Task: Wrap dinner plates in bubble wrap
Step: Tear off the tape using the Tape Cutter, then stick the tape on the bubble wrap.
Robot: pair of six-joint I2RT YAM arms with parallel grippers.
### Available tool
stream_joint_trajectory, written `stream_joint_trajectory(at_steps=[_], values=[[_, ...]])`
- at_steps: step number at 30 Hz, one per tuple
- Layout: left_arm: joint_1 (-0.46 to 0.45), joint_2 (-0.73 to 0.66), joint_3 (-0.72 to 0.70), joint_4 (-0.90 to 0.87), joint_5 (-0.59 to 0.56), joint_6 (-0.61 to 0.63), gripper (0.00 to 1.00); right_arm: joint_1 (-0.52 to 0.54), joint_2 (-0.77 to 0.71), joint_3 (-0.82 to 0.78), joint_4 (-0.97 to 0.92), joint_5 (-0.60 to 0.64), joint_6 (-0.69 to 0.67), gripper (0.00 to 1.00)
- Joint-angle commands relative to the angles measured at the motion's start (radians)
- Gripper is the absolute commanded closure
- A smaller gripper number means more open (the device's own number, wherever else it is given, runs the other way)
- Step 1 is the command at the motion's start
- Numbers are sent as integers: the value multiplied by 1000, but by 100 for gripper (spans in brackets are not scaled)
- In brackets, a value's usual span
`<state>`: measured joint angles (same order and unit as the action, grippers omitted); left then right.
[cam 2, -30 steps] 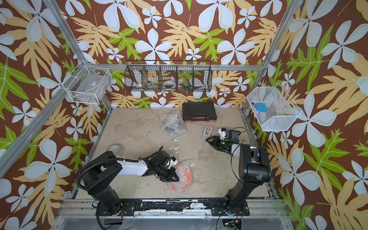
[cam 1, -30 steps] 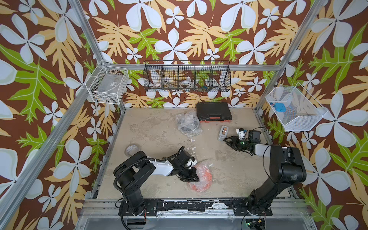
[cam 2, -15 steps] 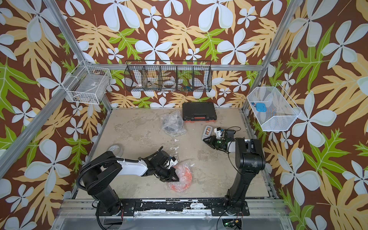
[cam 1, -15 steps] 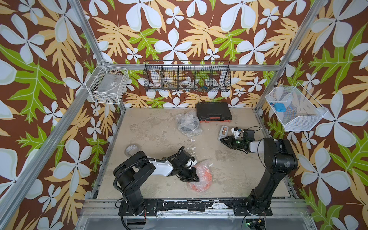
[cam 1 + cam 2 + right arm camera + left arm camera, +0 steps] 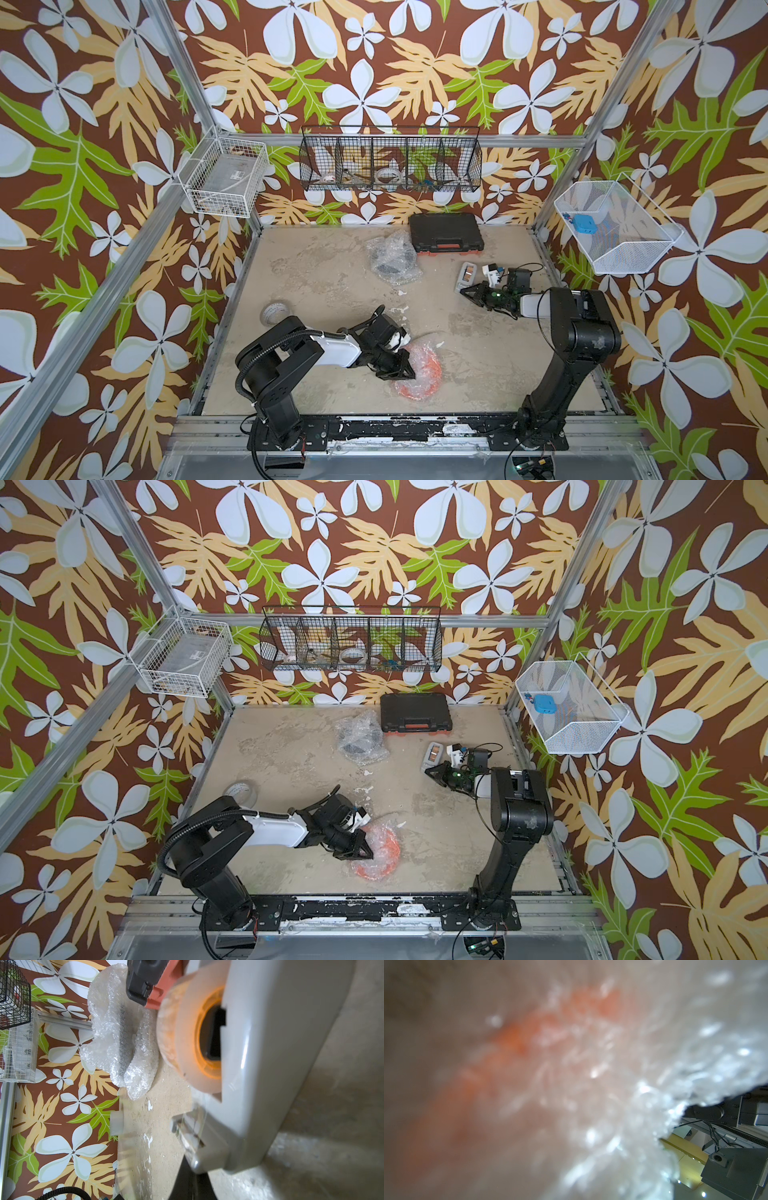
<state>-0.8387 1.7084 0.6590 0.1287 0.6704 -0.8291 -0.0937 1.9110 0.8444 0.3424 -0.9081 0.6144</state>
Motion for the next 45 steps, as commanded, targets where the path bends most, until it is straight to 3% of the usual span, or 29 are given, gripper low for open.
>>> stream_joint_trajectory(at_steps=[1, 7, 12, 16, 24, 32, 37, 42, 45], values=[[1, 12, -10, -163, -114, 4, 91, 16, 8, 1, -140, 77, -3, 100], [1, 10, -12, -162, -114, 2, 91, 28, -8, -9, -301, 251, -22, 100], [3, 4, -12, -169, -124, 8, 91, 34, -98, 7, -345, 271, -54, 100], [9, -9, -22, -157, -139, 5, 91, 55, -273, -25, -369, 233, -73, 100], [31, -7, -28, -138, -135, 22, 92, 209, -643, -105, -607, 223, -129, 100], [49, -7, -32, -136, -134, 40, 92, 517, -1057, -176, -853, 314, -8, 100], [56, -4, -15, -148, -135, 58, 93, 781, -1229, -235, -858, 372, 117, 100], [58, 0, 3, -165, -132, 74, 93, 1017, -1207, -309, -727, 426, 163, 100], [58, -4, 5, -169, -130, 74, 93, 1062, -1099, -288, -694, 475, 116, 100]])
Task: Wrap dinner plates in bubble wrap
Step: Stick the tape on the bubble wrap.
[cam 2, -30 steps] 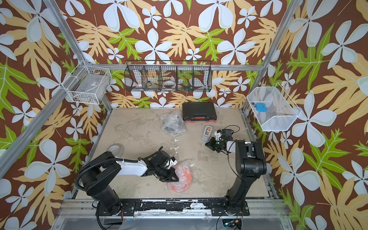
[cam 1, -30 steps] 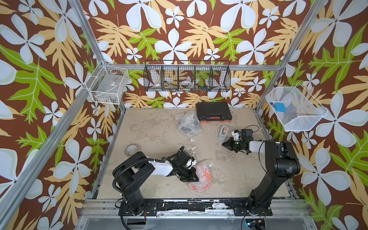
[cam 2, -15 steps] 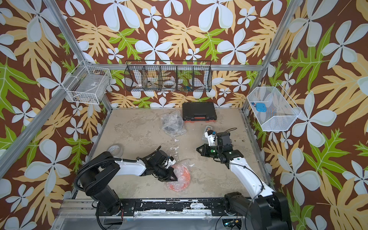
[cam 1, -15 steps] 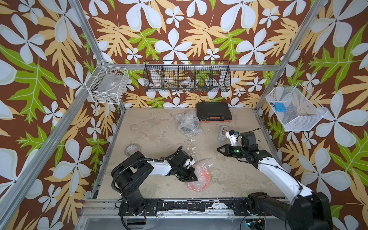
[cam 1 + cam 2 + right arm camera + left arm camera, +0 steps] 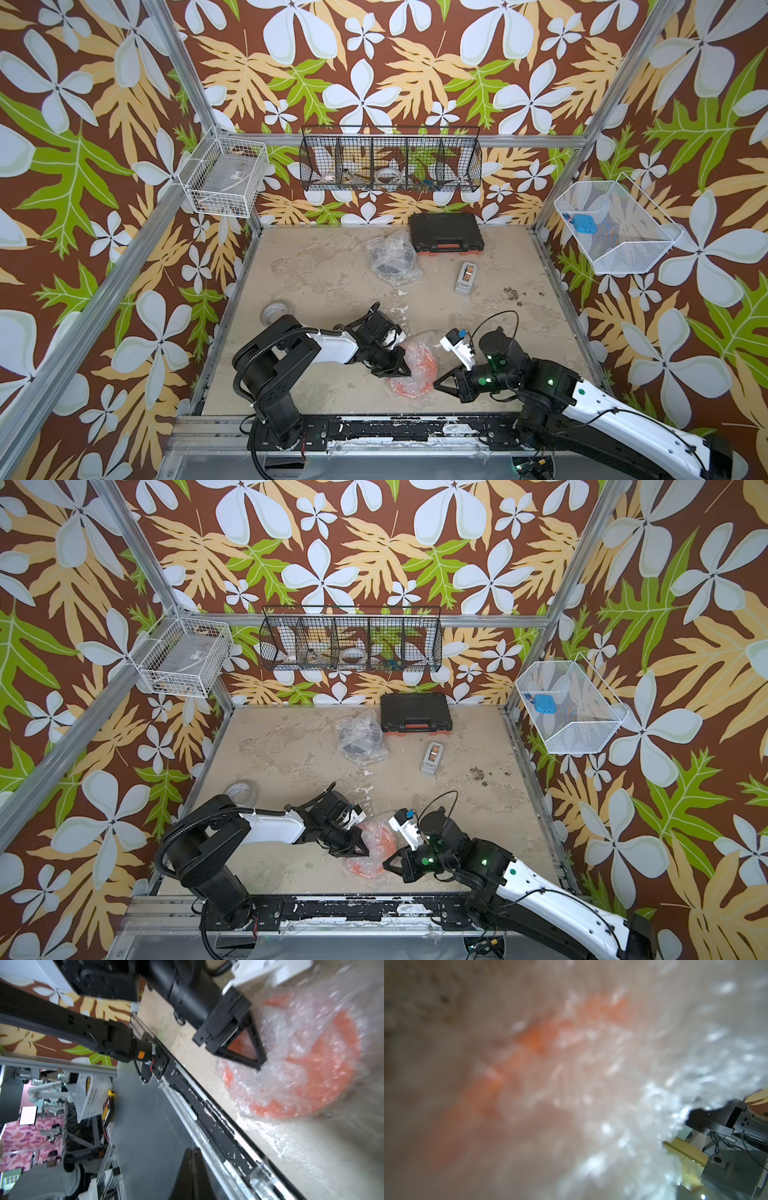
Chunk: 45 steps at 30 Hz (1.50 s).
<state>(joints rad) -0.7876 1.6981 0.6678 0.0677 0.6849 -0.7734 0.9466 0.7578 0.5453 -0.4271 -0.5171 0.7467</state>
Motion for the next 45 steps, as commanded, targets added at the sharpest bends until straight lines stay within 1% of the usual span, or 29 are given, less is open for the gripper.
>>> stream_joint_trajectory(at_steps=[1, 5, 7, 13, 16, 18, 25, 27, 29, 32, 34, 37, 41, 45], values=[[6, 5, -4, -108, -142, 19, 94, 21, 87, 15, 110, 81, -32, 100], [6, 3, -5, -108, -136, 17, 94, 16, 206, 37, 200, 132, -86, 100], [5, 4, -8, -108, -133, 17, 94, -6, 272, 42, 241, 142, -117, 100], [6, 0, -10, -108, -120, 11, 94, -144, 414, -2, 407, 72, -196, 100], [6, -4, -10, -109, -117, 6, 94, -183, 502, -3, 484, 7, -245, 100], [5, -6, -11, -109, -117, 3, 94, -194, 564, 16, 499, -1, -285, 100], [5, -2, -28, -109, -122, -3, 94, -200, 694, 61, 493, 162, -383, 100], [5, 0, -31, -114, -124, -3, 94, -201, 709, 91, 467, 127, -383, 100], [5, 3, -31, -124, -134, 2, 94, -203, 675, 109, 427, 74, -350, 100], [5, 7, -34, -125, -142, 3, 94, -201, 528, 102, 341, 8, -297, 100], [6, 11, -37, -114, -138, 1, 94, -203, 433, 75, 318, -63, -235, 100], [6, 20, -27, -115, -135, 8, 94, -200, 336, 19, 321, -166, -121, 100], [5, 23, -16, -118, -134, 15, 94, -187, 208, -73, 374, -223, 17, 100], [5, 26, -17, -121, -134, 25, 94, -144, 133, -118, 369, -235, 87, 100]])
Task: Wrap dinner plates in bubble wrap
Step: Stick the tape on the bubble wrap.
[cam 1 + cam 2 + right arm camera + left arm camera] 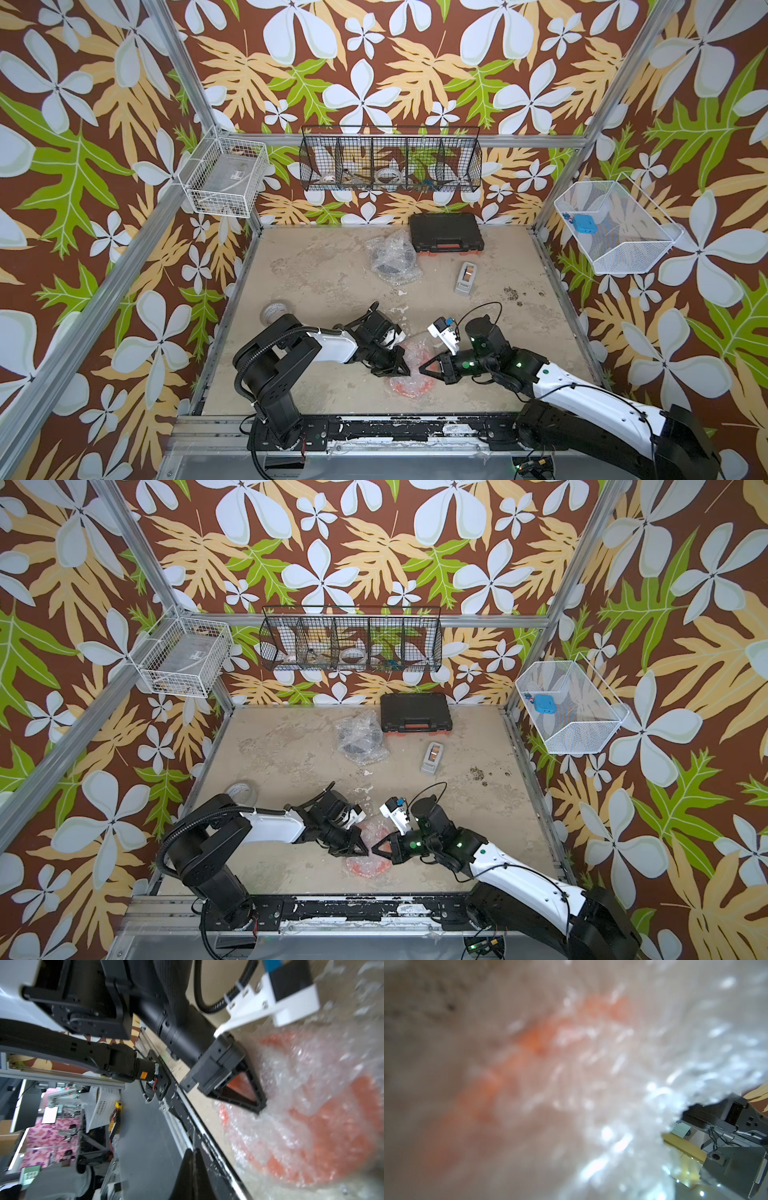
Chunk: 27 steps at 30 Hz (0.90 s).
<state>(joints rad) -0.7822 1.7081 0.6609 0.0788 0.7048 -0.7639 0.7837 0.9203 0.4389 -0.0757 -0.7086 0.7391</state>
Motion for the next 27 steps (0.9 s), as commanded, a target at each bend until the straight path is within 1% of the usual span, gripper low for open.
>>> stream_joint_trajectory(at_steps=[1, 4, 8, 12, 15, 18, 24, 27], values=[[0, 16, -13, -131, -154, 15, 94, 29, -46, -20, 16, -51, 111, 100], [1, 19, -13, -128, -152, 17, 94, 52, -79, -60, 57, -89, 164, 100], [0, 22, -9, -123, -146, 17, 94, 56, -49, -83, 95, -77, 148, 100], [0, 22, -8, -122, -140, 20, 94, 50, 102, -27, 138, -77, 62, 100], [0, 19, -12, -120, -138, 18, 95, 14, 221, 22, 178, -104, 2, 100], [1, 13, -19, -119, -136, 16, 95, -23, 320, 65, 169, -109, -82, 100], [0, 5, -33, -114, -137, 7, 95, -130, 472, 116, 148, -105, -221, 100], [0, -4, -41, -113, -138, -1, 95, -156, 539, 140, 150, -82, -272, 100]])
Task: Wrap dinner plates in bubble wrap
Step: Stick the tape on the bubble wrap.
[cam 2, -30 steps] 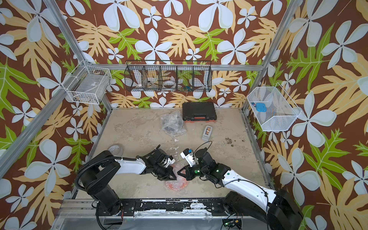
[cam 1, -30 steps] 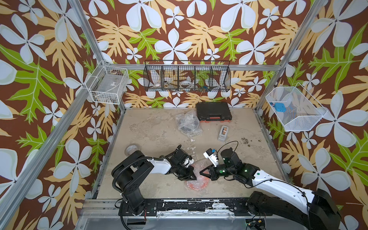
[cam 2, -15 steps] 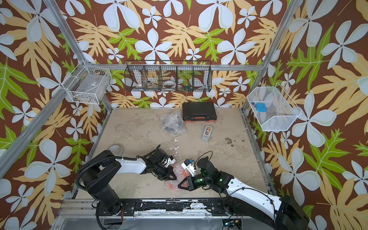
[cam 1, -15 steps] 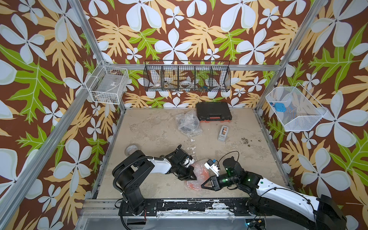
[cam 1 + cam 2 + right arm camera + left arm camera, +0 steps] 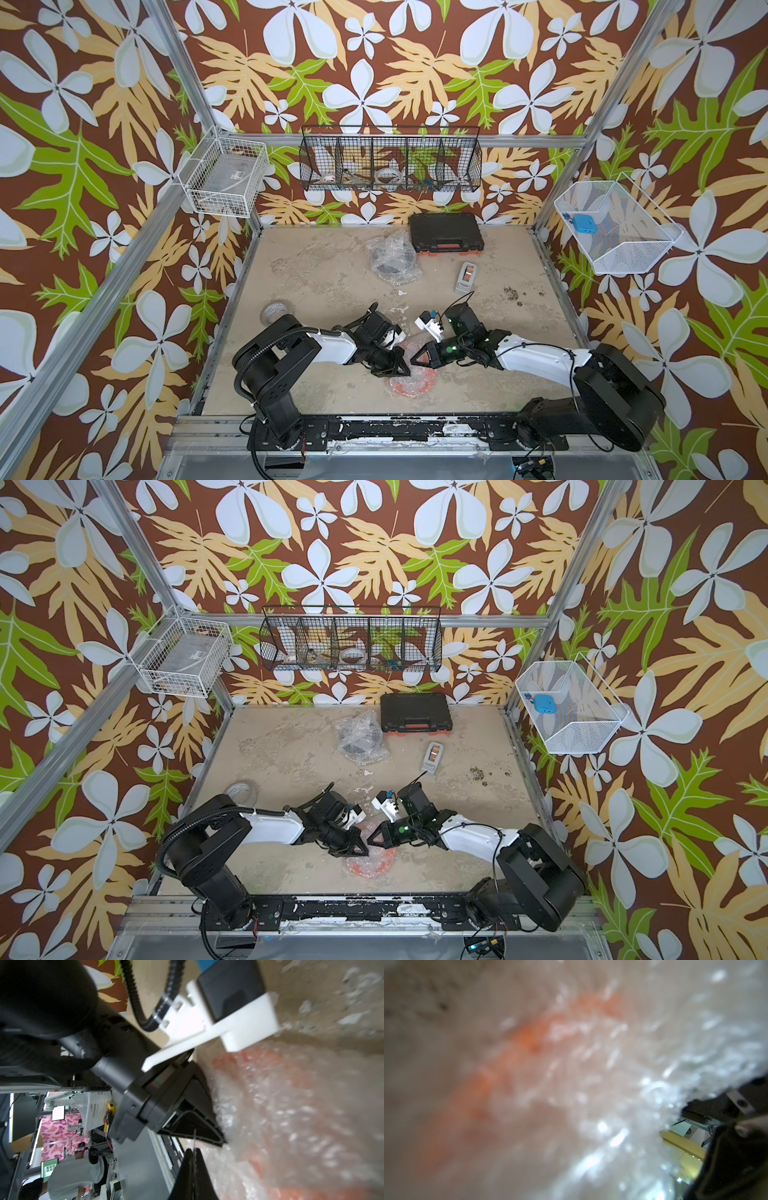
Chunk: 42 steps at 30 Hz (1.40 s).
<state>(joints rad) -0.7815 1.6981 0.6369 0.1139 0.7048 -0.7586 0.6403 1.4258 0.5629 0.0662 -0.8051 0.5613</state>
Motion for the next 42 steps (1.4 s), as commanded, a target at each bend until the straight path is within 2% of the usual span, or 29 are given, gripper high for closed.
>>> stream_joint_trajectory(at_steps=[1, 5, 12, 21, 27, 31, 37, 41, 42], values=[[0, 2, -19, -147, -138, -9, 94, -13, 55, 22, 9, 27, -112, 100], [0, -20, -21, -154, -140, -18, 95, -13, 118, 10, 53, 64, -125, 100], [-1, -113, 28, -229, -167, -33, 91, -13, 128, -58, 116, 184, -112, 100], [-22, -207, 159, -316, -182, -56, 81, -13, 137, -88, 162, 172, -74, 100], [-107, -99, 196, -200, -151, -105, 81, -12, 134, -93, 168, 164, -57, 100], [-131, -40, 176, -152, -185, -130, 82, -12, 128, -93, 174, 157, -45, 100], [-147, 46, 162, -186, -246, -107, 82, -12, 106, -85, 158, 149, -34, 100], [-163, 106, 139, -277, -315, -71, 82, -12, 68, -54, 82, 189, -29, 100], [-163, 114, 123, -288, -335, -73, 82, -12, 58, -45, 58, 205, -26, 97]])
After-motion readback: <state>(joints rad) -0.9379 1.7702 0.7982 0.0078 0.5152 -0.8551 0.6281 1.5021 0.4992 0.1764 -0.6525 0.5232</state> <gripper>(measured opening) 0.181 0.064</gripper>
